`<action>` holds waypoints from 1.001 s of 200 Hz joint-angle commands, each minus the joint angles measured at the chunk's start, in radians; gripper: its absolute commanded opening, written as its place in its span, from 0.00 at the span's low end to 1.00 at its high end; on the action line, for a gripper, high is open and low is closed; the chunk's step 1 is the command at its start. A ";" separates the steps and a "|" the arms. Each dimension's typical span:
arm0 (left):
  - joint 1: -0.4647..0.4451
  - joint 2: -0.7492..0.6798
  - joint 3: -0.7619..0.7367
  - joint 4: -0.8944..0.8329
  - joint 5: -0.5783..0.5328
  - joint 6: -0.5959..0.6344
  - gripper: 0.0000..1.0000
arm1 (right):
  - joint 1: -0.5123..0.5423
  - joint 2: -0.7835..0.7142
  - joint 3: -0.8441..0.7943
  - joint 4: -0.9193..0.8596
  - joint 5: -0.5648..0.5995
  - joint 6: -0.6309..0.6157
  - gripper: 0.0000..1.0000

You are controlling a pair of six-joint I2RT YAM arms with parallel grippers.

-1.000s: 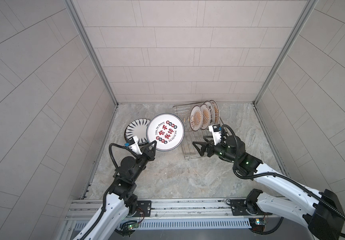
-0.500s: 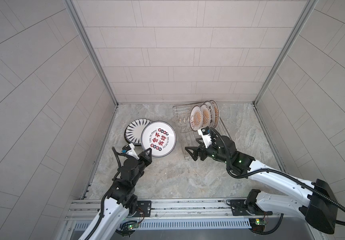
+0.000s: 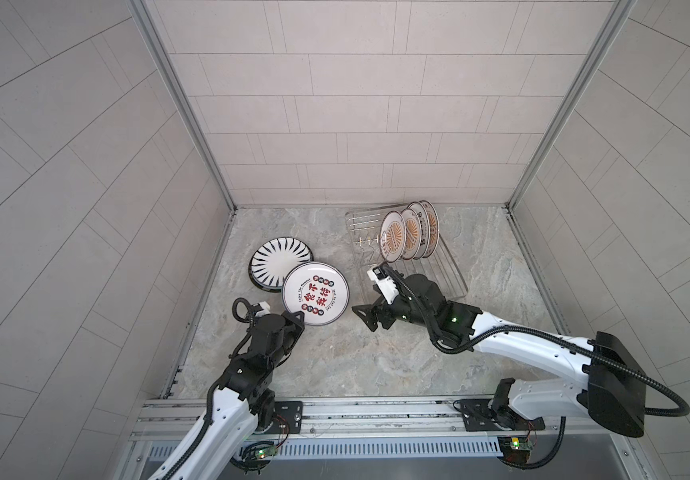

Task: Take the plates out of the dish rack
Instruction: 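Lower the plate to the table with the left gripper while the right withdraws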

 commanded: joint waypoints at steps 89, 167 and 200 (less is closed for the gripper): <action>0.000 0.248 -0.029 0.191 0.083 -0.140 0.00 | 0.064 0.162 0.150 -0.089 0.063 -0.071 0.93; -0.001 0.261 -0.040 0.174 0.068 -0.164 0.00 | 0.070 0.220 0.206 -0.119 0.243 -0.020 0.92; -0.001 0.275 -0.047 0.183 0.076 -0.176 0.03 | 0.070 0.221 0.200 -0.117 0.247 -0.015 0.92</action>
